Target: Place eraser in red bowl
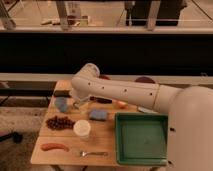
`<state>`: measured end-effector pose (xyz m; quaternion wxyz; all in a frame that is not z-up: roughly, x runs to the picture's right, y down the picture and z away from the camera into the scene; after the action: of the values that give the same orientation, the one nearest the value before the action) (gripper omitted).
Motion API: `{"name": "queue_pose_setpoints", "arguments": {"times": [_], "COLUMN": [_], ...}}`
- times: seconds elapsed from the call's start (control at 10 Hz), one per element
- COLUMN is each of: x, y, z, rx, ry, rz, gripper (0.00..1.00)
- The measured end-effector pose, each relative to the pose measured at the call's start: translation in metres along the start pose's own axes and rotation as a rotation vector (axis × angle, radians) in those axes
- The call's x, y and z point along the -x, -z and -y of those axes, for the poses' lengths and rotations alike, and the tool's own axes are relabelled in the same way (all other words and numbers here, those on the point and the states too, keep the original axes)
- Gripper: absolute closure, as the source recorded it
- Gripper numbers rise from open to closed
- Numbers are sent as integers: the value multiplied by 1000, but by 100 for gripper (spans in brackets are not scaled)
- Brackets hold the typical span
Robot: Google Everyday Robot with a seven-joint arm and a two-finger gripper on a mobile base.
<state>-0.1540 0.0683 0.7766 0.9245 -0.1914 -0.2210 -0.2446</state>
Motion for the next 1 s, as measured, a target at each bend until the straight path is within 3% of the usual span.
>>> {"name": "queue_pose_setpoints", "arguments": {"times": [0.5,1.0], "x": [3,15], "y": [-10,-38], "z": [24,59], "rx": [9,15], "ry": [-10,28], "rz": [32,48], "gripper": [20,20]}}
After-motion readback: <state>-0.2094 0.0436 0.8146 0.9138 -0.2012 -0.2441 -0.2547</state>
